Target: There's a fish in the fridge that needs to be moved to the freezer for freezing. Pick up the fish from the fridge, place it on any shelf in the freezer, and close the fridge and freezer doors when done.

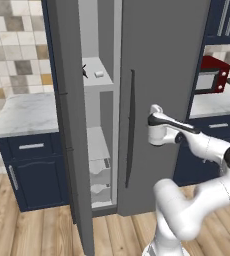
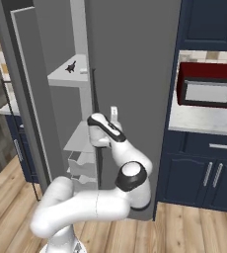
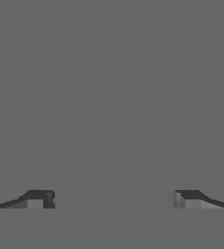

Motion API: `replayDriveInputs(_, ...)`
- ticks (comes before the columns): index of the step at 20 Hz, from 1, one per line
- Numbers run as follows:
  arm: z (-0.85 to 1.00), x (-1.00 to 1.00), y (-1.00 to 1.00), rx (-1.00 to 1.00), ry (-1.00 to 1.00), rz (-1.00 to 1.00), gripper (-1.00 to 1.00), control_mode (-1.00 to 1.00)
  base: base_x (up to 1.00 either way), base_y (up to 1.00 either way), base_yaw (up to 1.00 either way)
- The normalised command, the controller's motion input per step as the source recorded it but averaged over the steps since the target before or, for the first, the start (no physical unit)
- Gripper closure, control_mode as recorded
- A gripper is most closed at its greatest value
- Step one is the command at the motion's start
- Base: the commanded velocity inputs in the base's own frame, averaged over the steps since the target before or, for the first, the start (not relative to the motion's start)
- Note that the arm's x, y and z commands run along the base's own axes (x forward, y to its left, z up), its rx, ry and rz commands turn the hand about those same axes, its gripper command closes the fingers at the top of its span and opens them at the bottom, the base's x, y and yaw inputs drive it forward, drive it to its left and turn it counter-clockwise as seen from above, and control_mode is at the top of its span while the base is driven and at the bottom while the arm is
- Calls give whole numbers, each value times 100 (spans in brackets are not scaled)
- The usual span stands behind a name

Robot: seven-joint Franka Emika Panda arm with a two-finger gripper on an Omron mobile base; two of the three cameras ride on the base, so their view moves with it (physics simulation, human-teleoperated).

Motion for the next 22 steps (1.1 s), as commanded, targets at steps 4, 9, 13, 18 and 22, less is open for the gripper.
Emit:
replayDriveInputs(4,72,-59,-20,2,8,0,-100,-100,0,0,0)
replayDriveInputs(9,83,-58,-17,0,7,0,-100,-100,0,0,0)
replayDriveInputs(13,86,-75,-23,0,2,0,-100,-100,0,0,0)
replayDriveInputs(18,89,-81,-23,0,1,-1,-100,-100,0,0,0)
replayDriveInputs(22,100,-57,-19,0,0,-4,-100,-100,0,0,0)
